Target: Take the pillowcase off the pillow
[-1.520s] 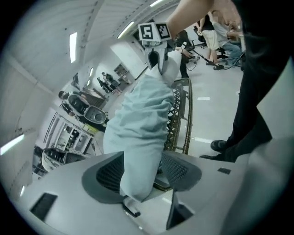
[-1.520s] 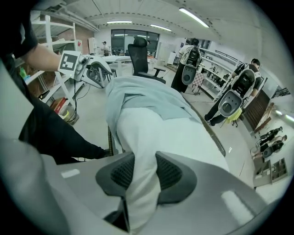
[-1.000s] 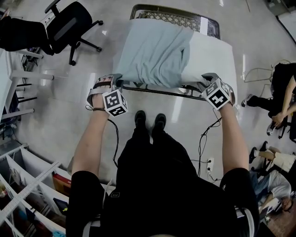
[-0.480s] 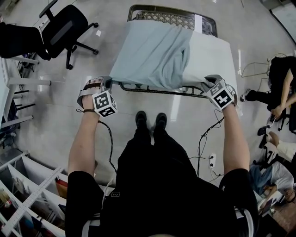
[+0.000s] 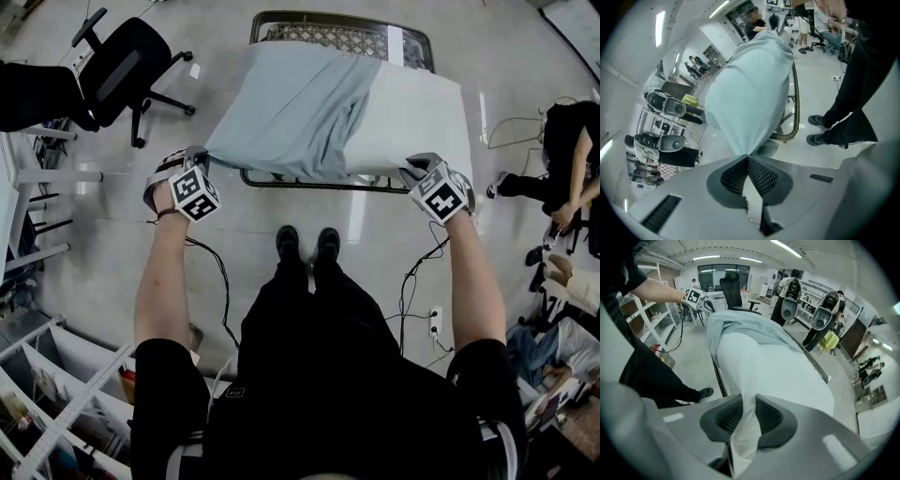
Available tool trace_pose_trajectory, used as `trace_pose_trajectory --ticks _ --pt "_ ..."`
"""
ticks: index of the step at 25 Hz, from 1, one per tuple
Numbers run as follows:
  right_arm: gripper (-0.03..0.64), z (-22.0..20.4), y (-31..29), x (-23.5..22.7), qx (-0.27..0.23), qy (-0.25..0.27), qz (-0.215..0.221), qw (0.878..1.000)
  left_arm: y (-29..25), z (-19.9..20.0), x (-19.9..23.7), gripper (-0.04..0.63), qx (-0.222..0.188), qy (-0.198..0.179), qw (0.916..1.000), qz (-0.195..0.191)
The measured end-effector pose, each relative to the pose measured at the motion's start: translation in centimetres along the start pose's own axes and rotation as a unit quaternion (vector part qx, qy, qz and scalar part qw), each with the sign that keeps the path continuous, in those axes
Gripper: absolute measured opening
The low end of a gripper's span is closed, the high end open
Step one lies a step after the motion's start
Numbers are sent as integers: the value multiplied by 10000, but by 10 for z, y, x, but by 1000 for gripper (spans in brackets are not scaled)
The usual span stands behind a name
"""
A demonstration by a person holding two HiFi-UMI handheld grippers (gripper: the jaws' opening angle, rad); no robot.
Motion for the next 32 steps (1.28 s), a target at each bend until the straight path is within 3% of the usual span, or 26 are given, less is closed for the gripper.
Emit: trace_pose_trajectory --ticks 4,6,9,13,15,18,19,20,22,26,30,32 --pt "150 5 1 13 74 359 -309 9989 25 22 -15 18 -435 285 9986 3" --pt "152 16 5 21 -163 470 -388 9980 43 38 -32 84 -836 306 9960 58" --pt "206 35 0 41 -387 661 -242 9968 69 75 -64 107 -1431 164 9896 -48" --pt "299 52 -32 68 -244 1046 -132 9941 84 137 -101 144 -2032 -279 9785 -192" --pt "354 58 -51 76 -154 1176 -204 9927 80 161 -107 186 -2115 -485 9762 -46" --pt "387 62 -82 82 84 1260 -378 9913 59 175 -110 186 -1879 -685 9798 -6" --pt "380 62 -89 81 157 1286 -507 9903 52 174 -110 151 -1788 -714 9813 -10" --pt "306 62 -95 81 208 1299 -642 9892 48 172 -107 81 -1737 -725 9821 -15" --pt "234 63 -97 80 232 1234 -772 9891 45 163 -100 22 -1695 -830 9820 -10" --pt "173 61 -88 84 69 1101 -684 9915 41 138 -88 8 -1614 -1193 9796 53" --pt "149 59 -81 86 86 985 -519 9937 39 120 -78 6 -1648 -1094 9802 -85" --pt "149 58 -80 89 131 908 -434 9948 41 117 -81 8 -1805 -1025 9776 -343"
Point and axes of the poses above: the fingertips, and each gripper's own axes: y backward along the fingers, x to its left, z out of its top, the point moved 2 cm from there along y, backward along the fingers, and after that the axes turned 7 degrees about x, right-handed, at the moved point
